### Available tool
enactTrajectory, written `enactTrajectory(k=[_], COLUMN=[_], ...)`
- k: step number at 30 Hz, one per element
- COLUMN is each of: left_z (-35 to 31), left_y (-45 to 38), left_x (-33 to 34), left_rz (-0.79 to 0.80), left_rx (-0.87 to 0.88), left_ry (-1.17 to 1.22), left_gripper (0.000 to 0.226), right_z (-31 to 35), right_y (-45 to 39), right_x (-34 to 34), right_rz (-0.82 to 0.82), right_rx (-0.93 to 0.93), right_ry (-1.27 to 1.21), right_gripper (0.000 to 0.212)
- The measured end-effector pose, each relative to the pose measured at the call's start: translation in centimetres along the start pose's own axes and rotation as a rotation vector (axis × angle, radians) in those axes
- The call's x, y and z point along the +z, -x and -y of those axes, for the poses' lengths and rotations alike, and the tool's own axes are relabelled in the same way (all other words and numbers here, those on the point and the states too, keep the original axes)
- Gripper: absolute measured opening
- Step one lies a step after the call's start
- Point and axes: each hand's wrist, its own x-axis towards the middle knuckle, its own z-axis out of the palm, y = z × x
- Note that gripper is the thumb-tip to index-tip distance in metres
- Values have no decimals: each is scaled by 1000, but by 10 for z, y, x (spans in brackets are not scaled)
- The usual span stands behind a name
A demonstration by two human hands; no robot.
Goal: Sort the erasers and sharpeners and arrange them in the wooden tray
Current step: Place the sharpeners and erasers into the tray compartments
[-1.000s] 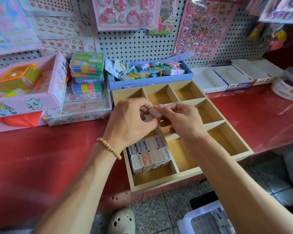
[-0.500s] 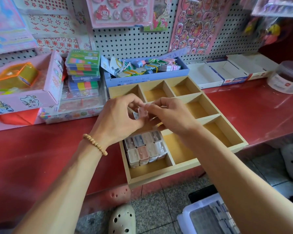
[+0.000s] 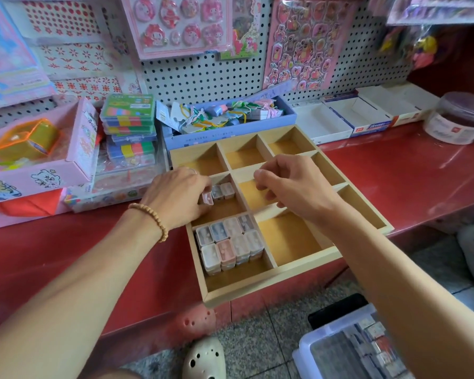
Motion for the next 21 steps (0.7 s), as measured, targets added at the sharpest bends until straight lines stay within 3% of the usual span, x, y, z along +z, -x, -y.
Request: enactTrajectory(k=[16,21], left_z=[-6,-1], left_y=[-5,-2], left_x=[-2,-14], left_rz=[-43,-16], left_rx=[15,27], left_ry=[-48,152], left_gripper=[23,25], right_z=[-15,-13], right_y=[-4,-2], right_x=[-14,-19], right_rz=[14,30], right_rx=[-22,-31], right_ry=[48,86], right_gripper=[11,12])
